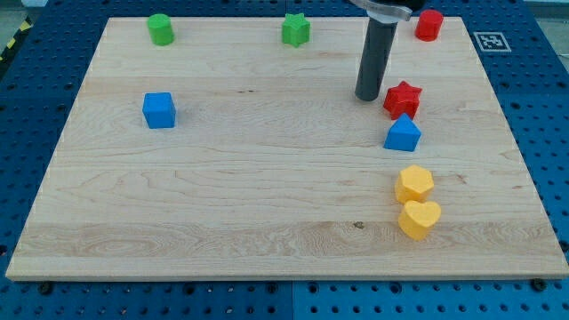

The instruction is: Push the red star towards the center right

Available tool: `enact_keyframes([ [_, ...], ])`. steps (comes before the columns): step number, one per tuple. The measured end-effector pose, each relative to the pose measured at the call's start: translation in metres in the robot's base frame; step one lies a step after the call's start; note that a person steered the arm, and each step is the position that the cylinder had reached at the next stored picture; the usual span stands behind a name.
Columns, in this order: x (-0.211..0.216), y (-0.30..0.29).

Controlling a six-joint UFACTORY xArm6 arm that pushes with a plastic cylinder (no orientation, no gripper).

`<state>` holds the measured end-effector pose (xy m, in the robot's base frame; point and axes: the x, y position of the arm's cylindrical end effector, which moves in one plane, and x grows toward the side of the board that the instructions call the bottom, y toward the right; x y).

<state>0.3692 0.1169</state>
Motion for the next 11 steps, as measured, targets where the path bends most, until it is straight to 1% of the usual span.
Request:
enact_keyframes([
  [1,0.005,0.014],
  [2,0.025,0.033],
  [3,0.032,0.054],
  [4,0.033,0.057],
  [8,0.088,0.057],
  [9,0.088,0.059],
  [11,0.075,0.080],
])
